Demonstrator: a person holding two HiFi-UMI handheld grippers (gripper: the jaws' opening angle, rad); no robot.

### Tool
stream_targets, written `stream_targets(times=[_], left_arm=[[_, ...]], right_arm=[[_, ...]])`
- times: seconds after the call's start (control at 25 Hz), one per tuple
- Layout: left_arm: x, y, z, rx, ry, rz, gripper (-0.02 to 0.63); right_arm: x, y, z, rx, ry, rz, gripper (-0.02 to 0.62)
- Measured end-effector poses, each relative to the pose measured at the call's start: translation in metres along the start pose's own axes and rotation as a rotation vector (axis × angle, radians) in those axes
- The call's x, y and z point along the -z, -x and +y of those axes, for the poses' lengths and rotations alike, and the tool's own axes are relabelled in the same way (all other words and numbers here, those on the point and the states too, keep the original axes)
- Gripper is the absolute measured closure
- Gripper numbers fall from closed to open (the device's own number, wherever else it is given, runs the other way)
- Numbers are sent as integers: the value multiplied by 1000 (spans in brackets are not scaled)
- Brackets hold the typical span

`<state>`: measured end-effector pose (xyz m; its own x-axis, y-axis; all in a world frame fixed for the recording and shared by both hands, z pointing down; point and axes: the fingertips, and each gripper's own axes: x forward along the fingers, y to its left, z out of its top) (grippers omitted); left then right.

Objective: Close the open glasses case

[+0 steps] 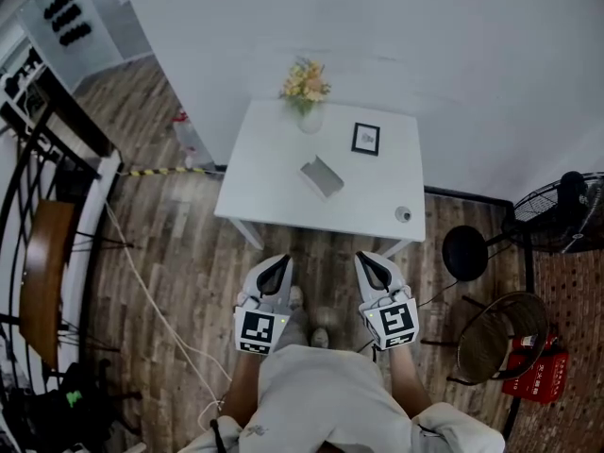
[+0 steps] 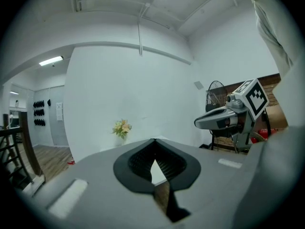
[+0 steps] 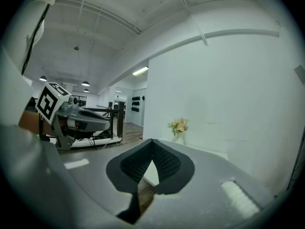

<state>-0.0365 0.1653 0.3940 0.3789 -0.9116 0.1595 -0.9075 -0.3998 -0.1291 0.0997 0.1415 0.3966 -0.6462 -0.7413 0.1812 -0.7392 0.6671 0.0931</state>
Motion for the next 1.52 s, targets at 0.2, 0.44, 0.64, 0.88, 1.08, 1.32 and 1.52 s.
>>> stream_targets(times=[0.2, 0.44, 0.64, 0.88, 1.08, 1.32, 1.52], left_arm=[[-2, -31, 24, 8, 1, -10, 586], [-5, -68, 53, 45, -2, -8, 586], [-9, -102, 78, 87, -4, -9, 586], [-12, -130, 110, 123, -5, -25, 586], [-8, -151, 133, 156, 1, -27, 586], [3, -172, 147, 204, 7, -23, 586], [4, -191, 152, 237, 12, -27, 586]], right_arm=[[-2, -30, -16, 18, -2, 4, 591], [-6, -68, -36, 51, -12, 15, 591], [-11, -101, -54, 94, -26, 31, 592], [-18, -133, -63, 139, -24, 40, 591], [-22, -159, -68, 172, -25, 49, 591], [-15, -179, -71, 218, -36, 67, 592], [-9, -186, -77, 251, -49, 87, 591]])
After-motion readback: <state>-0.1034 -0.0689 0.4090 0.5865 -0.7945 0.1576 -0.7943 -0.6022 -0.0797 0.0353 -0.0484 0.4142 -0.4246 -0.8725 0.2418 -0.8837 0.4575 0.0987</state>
